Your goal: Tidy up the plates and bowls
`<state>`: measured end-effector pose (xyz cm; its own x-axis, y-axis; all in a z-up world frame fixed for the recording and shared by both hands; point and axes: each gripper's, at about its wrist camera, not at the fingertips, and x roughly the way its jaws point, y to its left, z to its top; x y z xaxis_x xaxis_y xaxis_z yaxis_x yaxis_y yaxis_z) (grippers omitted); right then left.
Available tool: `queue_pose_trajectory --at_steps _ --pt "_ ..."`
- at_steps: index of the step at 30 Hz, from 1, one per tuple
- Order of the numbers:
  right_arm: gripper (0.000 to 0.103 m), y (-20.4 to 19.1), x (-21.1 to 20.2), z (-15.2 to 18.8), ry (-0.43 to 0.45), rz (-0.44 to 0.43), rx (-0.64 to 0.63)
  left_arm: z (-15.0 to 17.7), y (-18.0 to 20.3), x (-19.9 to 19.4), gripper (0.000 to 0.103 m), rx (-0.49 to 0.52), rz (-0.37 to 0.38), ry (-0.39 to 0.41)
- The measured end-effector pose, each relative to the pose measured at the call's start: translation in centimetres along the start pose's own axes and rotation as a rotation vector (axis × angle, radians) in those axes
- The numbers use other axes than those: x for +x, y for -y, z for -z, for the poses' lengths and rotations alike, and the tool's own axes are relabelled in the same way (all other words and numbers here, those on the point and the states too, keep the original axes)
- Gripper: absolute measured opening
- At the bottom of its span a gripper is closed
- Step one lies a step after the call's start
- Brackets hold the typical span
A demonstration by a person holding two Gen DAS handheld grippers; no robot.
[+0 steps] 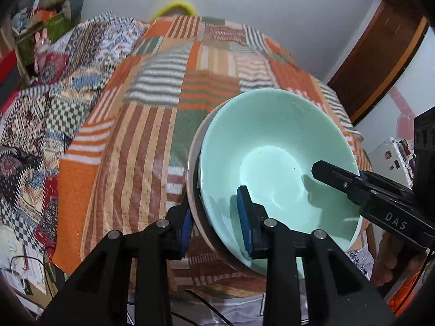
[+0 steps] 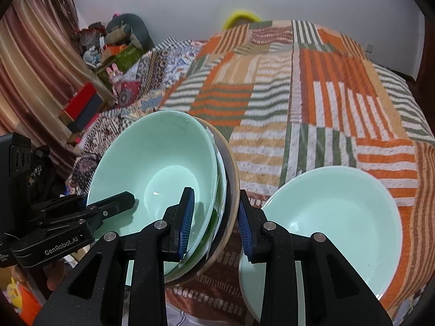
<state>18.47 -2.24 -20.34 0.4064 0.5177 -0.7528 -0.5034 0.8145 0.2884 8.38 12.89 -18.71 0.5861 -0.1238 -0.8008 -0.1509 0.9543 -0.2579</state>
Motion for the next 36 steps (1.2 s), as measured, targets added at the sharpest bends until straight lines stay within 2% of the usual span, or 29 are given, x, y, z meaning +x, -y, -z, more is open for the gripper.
queue_pose_trajectory --at_steps 7,19,27,36 --pt "0.028 0.1 -3.0 -0.4 0.070 -0.001 0.004 -0.7 2.3 -2.8 0.030 0.049 0.006 0.063" --pt "0.028 2.3 -7.2 -0.1 0.159 0.024 0.035 -1.0 6.8 -4.9 0.030 0.119 0.050 0.107" --pt "0.028 4.5 -9.3 0.5 0.193 0.050 0.067 -1.1 9.6 -4.8 0.030 0.163 0.083 0.108" --pt "0.028 6.8 -10.5 1.6 0.201 0.088 0.107 -0.9 12.5 -3.0 0.030 0.208 0.109 0.070"
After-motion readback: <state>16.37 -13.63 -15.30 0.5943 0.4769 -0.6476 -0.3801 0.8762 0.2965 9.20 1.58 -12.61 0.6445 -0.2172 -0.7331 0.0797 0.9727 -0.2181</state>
